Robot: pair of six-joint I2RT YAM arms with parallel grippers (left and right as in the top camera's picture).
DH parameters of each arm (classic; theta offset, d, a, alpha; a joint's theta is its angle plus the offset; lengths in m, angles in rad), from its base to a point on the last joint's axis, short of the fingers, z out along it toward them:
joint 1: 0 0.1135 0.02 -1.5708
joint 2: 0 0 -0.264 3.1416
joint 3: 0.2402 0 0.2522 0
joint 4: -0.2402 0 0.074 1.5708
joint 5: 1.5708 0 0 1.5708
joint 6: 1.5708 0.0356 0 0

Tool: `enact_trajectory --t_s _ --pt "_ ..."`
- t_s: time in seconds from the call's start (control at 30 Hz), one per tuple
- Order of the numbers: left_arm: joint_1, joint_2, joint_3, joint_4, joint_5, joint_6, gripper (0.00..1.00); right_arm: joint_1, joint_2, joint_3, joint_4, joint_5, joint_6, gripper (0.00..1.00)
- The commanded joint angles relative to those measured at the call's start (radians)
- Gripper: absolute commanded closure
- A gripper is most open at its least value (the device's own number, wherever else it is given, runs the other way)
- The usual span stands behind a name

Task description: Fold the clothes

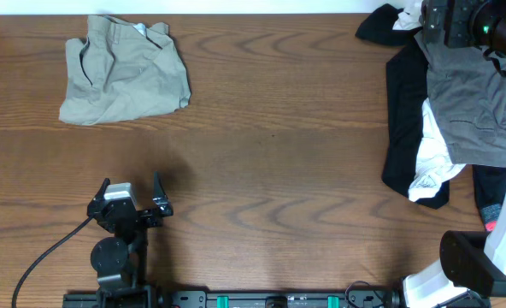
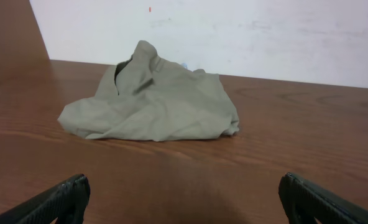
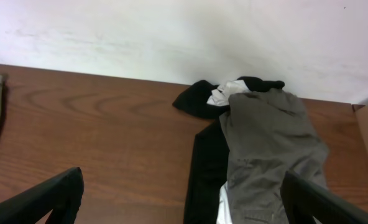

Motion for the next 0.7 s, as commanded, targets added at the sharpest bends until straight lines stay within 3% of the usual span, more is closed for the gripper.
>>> enact_trajectory --t_s 0.0,0.33,0.47,0.67 --pt "-0.004 -0.007 -0.018 -0.029 0.003 0.017 0.02 -0.009 0.0 0.001 -0.003 0.003 -0.009 0.01" --pt "-0.004 -0.007 -0.018 -0.029 0.003 0.017 0.02 -0.003 -0.024 -0.07 0.048 -0.045 -0.024 0.01" --pt "-0.004 -0.007 -0.018 -0.029 0.003 0.017 0.02 0.001 -0.139 -0.327 0.333 -0.22 -0.024 0.01" --pt "-0.004 -0.007 -0.018 -0.029 0.003 0.017 0.02 0.008 -0.352 -0.872 0.813 -0.212 -0.032 0.01"
